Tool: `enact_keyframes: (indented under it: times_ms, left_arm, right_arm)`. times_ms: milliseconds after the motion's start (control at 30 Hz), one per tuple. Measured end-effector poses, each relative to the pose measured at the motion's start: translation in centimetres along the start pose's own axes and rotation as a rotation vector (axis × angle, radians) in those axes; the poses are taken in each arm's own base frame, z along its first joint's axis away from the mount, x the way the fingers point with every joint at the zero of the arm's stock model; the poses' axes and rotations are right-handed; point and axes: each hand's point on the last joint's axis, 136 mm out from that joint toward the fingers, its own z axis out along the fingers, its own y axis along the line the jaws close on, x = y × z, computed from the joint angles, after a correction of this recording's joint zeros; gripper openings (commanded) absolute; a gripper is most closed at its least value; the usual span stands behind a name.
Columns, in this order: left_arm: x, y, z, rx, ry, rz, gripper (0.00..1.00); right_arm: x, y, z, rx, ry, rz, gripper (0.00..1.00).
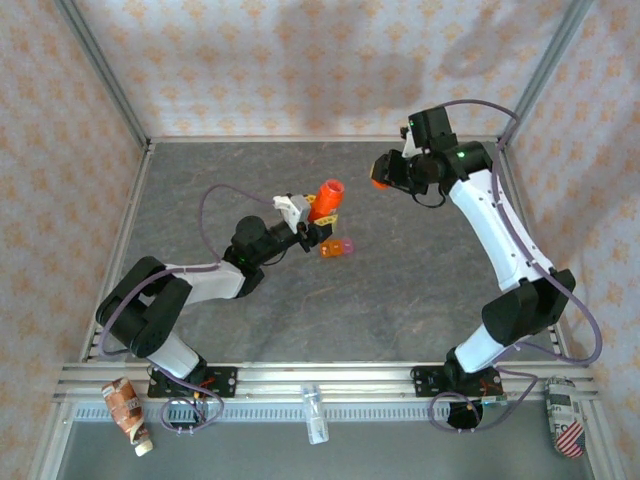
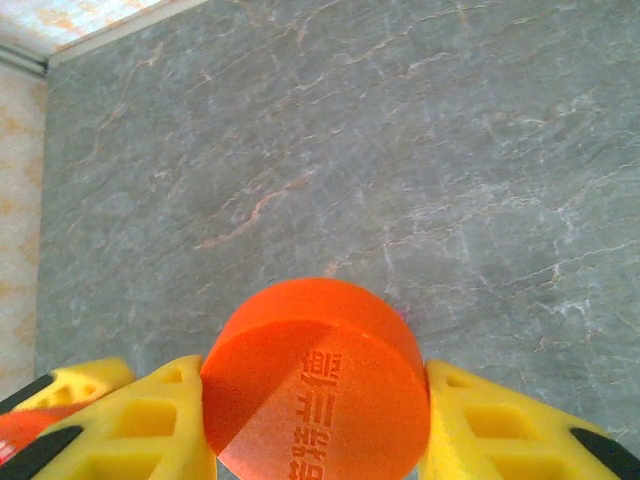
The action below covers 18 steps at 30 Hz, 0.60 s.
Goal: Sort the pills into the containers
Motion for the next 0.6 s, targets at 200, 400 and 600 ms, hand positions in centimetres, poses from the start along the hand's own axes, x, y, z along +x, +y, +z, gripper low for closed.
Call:
enact_keyframes:
  times_ms: [200, 400, 600]
  left_arm:
    - [1.4, 0.1, 0.0, -0.002, 0.031, -0.003, 0.0]
    - [1.6, 0.0, 0.0, 0.002, 0.033, 0.011, 0.0]
    - [1.6, -0.1, 0.0, 0.011, 0.034, 0.015, 0.0]
  right_arm:
    - [0.7, 1.3, -0.8, -0.053, 0.034, -0.035, 0.36]
    - [1.6, 3.4, -1.8, -0.137, 0.076, -0.09, 0.35]
    - [2.5, 5.2, -2.8, -0.219, 0.116, -0.159, 0.35]
